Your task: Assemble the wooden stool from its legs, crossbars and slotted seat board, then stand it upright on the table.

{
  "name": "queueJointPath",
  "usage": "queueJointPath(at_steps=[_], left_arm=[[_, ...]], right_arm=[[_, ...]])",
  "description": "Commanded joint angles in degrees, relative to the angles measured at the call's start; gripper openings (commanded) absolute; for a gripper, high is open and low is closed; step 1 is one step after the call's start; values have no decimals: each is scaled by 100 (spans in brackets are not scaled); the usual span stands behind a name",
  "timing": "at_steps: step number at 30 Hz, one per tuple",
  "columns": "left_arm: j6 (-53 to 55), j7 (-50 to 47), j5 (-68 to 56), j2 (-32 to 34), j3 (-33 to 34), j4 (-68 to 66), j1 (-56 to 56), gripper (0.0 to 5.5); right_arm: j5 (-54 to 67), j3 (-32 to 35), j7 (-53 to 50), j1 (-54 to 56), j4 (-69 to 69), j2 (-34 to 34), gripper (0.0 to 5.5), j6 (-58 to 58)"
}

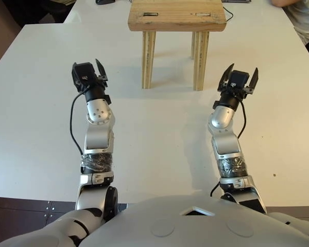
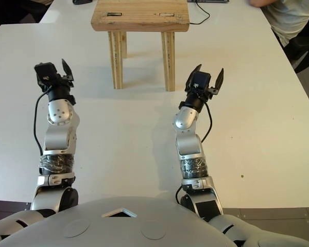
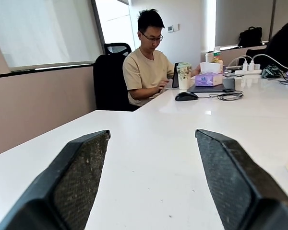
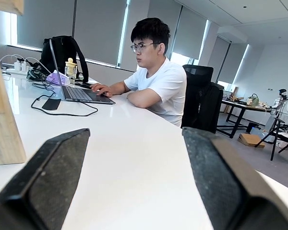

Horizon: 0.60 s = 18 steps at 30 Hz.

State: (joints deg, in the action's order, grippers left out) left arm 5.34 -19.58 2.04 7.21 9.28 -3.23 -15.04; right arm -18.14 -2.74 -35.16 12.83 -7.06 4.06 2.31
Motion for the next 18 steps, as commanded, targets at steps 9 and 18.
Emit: queueJointPath(at_steps=[9,18], left_arm=[[-330,-957,354,-801,22,-689,-282,330],[-394,-1016,565,-1127,-274,-350,79,330]], right_arm=[[477,579,531,975,-1270,-331,358,-303],[88,280,584,1510,-1586,-525,358,-192]])
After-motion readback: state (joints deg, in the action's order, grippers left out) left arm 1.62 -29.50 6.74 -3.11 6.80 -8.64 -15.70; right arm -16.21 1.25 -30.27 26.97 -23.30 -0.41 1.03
